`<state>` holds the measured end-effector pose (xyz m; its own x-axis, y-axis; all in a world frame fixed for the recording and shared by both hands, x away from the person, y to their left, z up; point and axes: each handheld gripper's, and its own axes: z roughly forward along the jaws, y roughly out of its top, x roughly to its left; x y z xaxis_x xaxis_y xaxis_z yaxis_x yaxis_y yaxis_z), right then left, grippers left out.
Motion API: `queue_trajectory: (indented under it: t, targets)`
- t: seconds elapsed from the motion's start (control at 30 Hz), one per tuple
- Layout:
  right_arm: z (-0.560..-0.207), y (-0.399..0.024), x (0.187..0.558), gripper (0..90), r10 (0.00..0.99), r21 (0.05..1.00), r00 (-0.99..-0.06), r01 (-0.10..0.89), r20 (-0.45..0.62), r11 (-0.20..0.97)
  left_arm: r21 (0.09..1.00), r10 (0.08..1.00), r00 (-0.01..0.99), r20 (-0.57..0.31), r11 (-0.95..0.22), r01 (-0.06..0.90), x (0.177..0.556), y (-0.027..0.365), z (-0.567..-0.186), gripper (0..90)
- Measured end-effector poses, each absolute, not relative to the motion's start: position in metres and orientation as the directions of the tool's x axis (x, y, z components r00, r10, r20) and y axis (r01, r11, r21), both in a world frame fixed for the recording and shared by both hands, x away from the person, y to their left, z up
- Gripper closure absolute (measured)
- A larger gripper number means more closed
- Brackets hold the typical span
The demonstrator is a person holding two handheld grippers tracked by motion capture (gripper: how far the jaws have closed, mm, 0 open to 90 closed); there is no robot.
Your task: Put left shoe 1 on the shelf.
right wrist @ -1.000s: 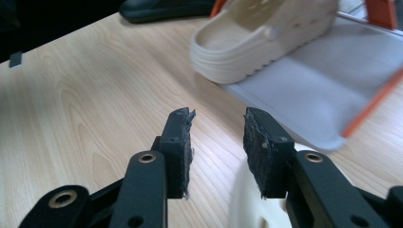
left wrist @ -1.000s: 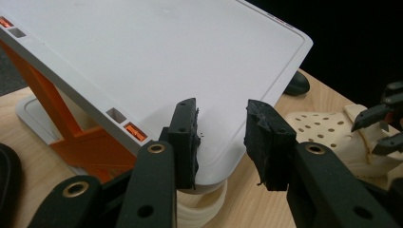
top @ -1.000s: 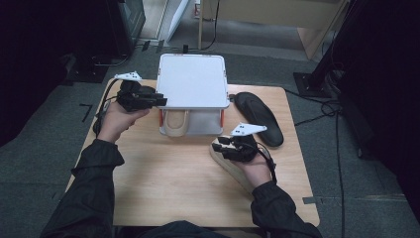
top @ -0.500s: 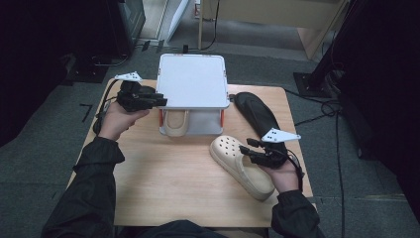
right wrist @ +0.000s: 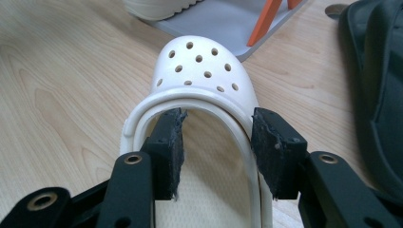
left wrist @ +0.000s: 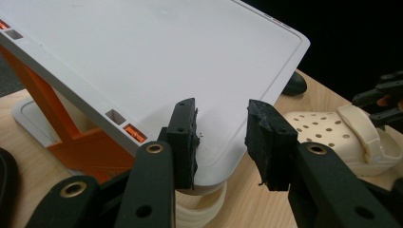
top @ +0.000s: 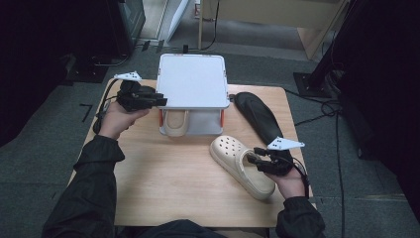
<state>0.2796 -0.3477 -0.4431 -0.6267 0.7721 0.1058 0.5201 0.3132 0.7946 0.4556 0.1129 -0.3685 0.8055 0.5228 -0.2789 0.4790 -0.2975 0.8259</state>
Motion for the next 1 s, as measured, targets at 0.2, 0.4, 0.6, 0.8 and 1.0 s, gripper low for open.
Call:
queue_trajectory:
  t: [0.2, 0.4, 0.6, 0.8, 1.0]
  targets:
    - [-0.443, -0.355, 0.284, 54.6, 0.778, 0.807, -0.619, 0.51, 0.104, 0.297, 0.826, 0.524, 0.805, -0.279, -0.296, 0.479, 0.456, 0.113, -0.369, 64.2]
    - [-0.443, -0.362, 0.284, 54.5, 0.782, 0.803, -0.612, 0.523, 0.118, 0.288, 0.829, 0.52, 0.804, -0.288, -0.286, 0.481, 0.457, 0.113, -0.37, 64.2]
    - [-0.455, -0.352, 0.295, 53.3, 0.767, 0.771, -0.636, 0.531, 0.089, 0.351, 0.829, 0.519, 0.804, -0.29, -0.283, 0.481, 0.457, 0.113, -0.37, 64.2]
    - [-0.463, -0.34, 0.305, 62.8, 0.784, 0.747, -0.618, 0.544, 0.05, 0.381, 0.833, 0.521, 0.805, -0.283, -0.283, 0.476, 0.457, 0.112, -0.371, 64.3]
    - [-0.459, -0.333, 0.304, 68.1, 0.803, 0.733, -0.593, 0.572, 0.061, 0.367, 0.833, 0.521, 0.806, -0.283, -0.283, 0.475, 0.457, 0.112, -0.371, 64.4]
